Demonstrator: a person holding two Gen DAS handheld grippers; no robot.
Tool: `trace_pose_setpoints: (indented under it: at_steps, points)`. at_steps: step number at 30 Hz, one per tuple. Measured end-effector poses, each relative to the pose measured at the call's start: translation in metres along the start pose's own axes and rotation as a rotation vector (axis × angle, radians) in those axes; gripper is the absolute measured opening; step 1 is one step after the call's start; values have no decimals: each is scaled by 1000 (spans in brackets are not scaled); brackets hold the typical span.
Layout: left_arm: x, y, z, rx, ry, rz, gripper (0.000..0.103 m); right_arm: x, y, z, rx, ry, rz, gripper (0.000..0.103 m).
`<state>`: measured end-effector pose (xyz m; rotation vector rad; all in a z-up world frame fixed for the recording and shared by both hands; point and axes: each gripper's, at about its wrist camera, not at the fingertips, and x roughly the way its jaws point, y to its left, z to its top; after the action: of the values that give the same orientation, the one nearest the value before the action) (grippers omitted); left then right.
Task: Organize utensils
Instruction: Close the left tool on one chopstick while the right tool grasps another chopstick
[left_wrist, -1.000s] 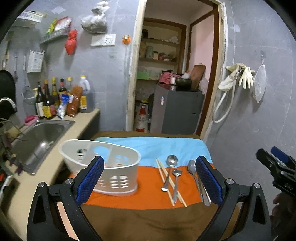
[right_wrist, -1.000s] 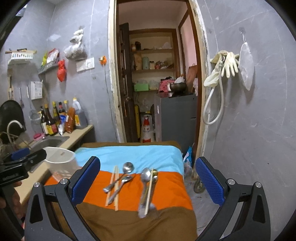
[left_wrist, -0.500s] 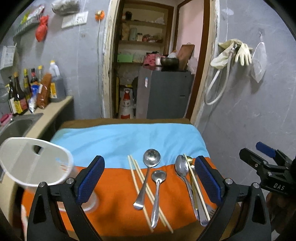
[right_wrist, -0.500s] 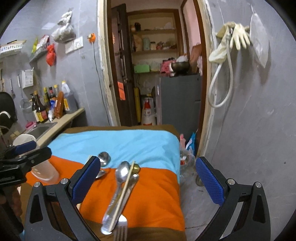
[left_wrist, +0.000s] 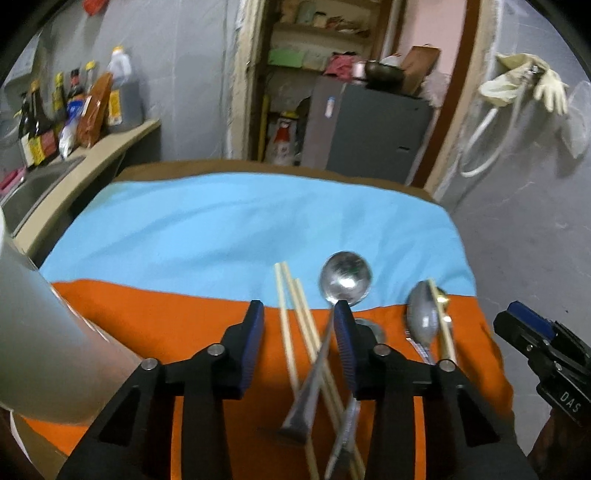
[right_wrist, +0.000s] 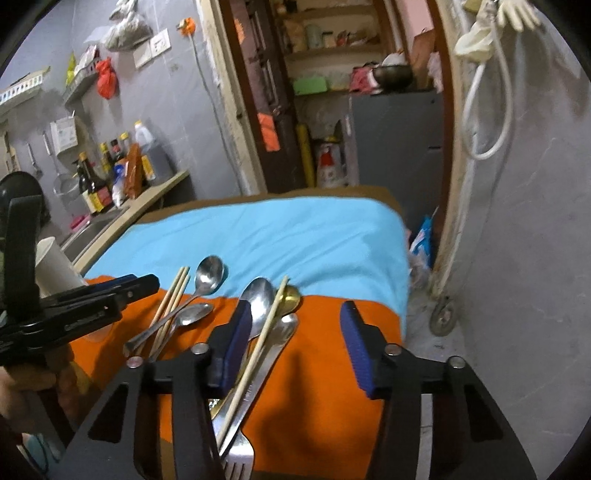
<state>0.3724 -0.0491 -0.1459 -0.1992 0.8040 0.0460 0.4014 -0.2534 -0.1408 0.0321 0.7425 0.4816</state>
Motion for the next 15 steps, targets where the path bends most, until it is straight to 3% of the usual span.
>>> trace_pose_setpoints:
  at_steps: [8, 15]
  points:
    - [19, 9, 0, -47, 73, 13, 12, 32, 4, 0, -9, 94, 57, 16]
    - [32, 13, -2, -65, 135, -6, 9, 42, -4, 0, 26, 143, 77, 12]
